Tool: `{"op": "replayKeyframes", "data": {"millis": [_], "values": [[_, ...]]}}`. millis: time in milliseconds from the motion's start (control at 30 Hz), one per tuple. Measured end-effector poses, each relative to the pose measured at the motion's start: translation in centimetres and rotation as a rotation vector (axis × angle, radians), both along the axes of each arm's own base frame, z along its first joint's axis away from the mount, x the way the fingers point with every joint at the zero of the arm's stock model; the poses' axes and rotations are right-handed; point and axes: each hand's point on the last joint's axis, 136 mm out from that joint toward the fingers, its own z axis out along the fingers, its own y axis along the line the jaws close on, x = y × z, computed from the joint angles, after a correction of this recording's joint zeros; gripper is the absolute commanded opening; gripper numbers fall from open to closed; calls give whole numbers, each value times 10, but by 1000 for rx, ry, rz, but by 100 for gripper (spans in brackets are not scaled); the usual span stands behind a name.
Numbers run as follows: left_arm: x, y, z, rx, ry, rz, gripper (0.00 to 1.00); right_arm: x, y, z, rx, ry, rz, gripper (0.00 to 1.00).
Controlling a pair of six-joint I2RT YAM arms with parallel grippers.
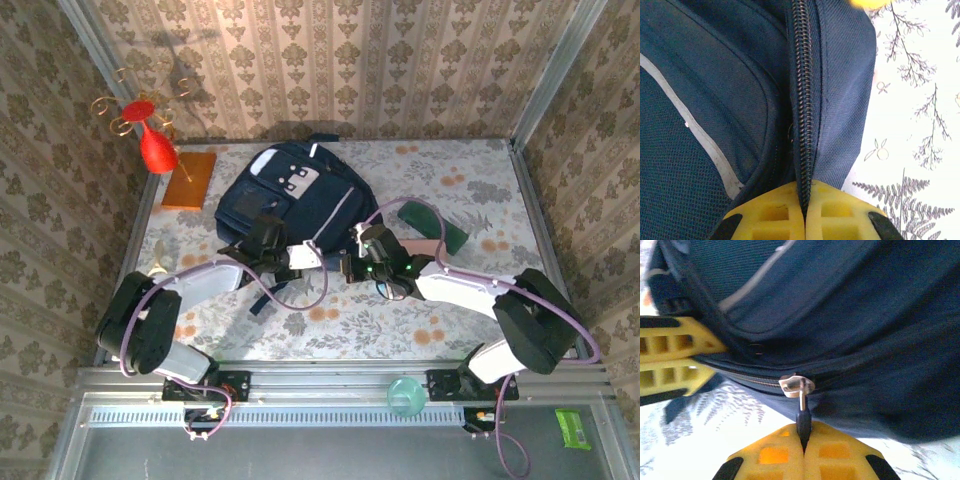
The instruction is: Pack the student bag
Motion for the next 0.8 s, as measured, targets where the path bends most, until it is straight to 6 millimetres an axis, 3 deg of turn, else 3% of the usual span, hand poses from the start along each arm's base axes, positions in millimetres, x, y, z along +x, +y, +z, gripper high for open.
{"op": "replayKeyframes", "data": {"millis": [133,267,400,467,633,800], "values": [[3,11,-1,-3,-3,10,1,0,-16,2,-75,10,-51,0],[6,17,3,-12,-7,21,40,1,-15,10,-85,-5,-32,0],[-1,15,14,-61,25,29,66,-5,-3,13,-61,-10,26,0],[-9,6,25,-105,34,2,73,-8,6,17,-37,-19,56,0],[-32,-25,56,-231,44,-82,72,-17,25,25,36,-32,129,0],[-36,-42,56,-256,82,-105,53,-25,33,34,93,-57,171,0]]}}
